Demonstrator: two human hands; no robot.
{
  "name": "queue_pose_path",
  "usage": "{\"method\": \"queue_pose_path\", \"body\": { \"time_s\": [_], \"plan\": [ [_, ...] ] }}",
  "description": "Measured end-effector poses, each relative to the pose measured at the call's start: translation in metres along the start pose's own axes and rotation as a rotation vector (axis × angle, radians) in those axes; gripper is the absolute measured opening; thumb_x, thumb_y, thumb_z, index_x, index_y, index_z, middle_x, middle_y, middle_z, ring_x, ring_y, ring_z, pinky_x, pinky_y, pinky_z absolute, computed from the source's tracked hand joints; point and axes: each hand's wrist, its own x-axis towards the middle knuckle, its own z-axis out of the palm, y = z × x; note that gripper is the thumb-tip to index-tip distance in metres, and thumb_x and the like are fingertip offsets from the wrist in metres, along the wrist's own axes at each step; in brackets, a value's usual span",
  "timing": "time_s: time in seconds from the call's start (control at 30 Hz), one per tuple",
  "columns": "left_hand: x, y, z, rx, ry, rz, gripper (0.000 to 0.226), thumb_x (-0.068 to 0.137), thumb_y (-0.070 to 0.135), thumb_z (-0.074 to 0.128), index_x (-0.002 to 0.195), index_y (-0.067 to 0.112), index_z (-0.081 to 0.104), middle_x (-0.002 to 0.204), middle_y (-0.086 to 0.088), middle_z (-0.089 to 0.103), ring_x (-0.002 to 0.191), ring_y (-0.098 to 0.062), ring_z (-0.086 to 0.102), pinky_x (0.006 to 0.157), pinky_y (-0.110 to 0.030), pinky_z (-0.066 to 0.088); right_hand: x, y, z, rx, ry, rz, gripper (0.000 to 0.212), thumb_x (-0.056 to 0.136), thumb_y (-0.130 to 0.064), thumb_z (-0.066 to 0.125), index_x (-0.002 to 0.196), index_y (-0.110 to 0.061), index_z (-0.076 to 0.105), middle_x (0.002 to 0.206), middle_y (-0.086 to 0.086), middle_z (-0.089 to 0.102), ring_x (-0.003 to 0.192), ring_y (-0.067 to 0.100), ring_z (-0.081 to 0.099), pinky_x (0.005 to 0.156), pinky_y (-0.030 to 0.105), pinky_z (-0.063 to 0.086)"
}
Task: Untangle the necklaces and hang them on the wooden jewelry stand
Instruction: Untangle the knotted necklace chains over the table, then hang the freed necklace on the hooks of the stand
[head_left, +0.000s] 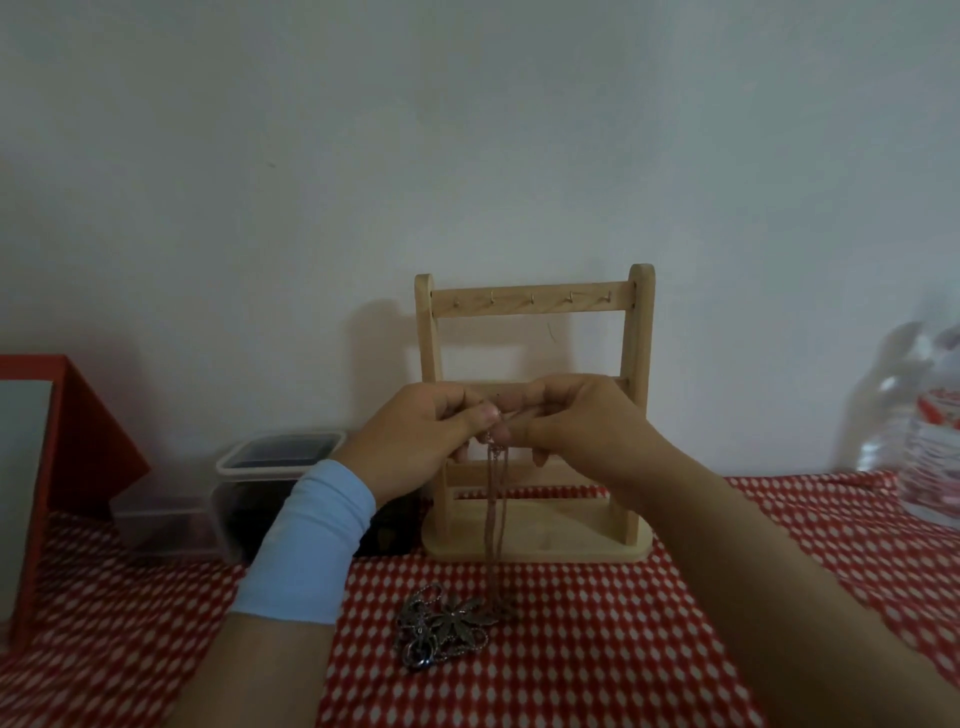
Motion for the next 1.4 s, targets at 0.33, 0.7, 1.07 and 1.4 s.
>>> {"method": "queue_pose_path", "body": {
  "time_s": [0.33,0.7,1.07,1.4],
  "plan": [
    [0.006,-0.004,0.007,-0.562,-0.031,-0.210,0.050,0.091,0.042,0.059,0.046,0.023,0.045,0.066,-0.003,0.051,0.072,-0.019,0.052,0.081,-0.035,0.044,0.003,0.003,-0.003,-0.685,-0.007,-0.080,0.029,0.086,-0.005,0.067,0.089,-0.034,0.066,0.086,-0.008,0.061,0.068,0.009,0.058,0.065,0.031,0.059],
    [-0.007,-0.007,-0.032,-0.172,0.083,-0.157,0.035,0.088,0.009,0.062,0.062,0.019,0.041,0.052,0.007,0.038,0.044,-0.007,0.035,0.041,-0.017,0.031,0.005,-0.006,-0.014,-0.118,0.221,0.048,0.026,0.102,-0.009,0.051,0.099,-0.017,0.075,0.075,0.008,0.074,0.063,0.025,0.068,0.060,0.036,0.061],
    [-0.017,0.009,-0.045,0.320,-0.185,-0.403,0.050,0.092,0.053,0.052,0.070,0.013,0.072,0.054,0.001,0.066,0.061,-0.012,0.062,0.072,-0.024,0.047,0.004,-0.009,-0.016,-0.147,0.257,-0.073,0.023,0.102,-0.021,0.056,0.092,-0.019,0.077,0.080,-0.005,0.075,0.048,0.003,0.053,0.048,0.013,0.043],
    [-0.007,-0.005,-0.075,-0.359,0.604,-0.386,0.058,0.089,0.051,0.055,0.042,0.022,0.037,0.033,0.007,0.031,0.029,-0.012,0.026,0.047,-0.024,0.017,0.000,-0.002,-0.029,-0.681,-0.275,0.135,0.016,0.091,-0.027,0.073,0.105,-0.026,0.080,0.095,-0.015,0.078,0.089,-0.003,0.070,0.091,0.022,0.053]
  ]
}}
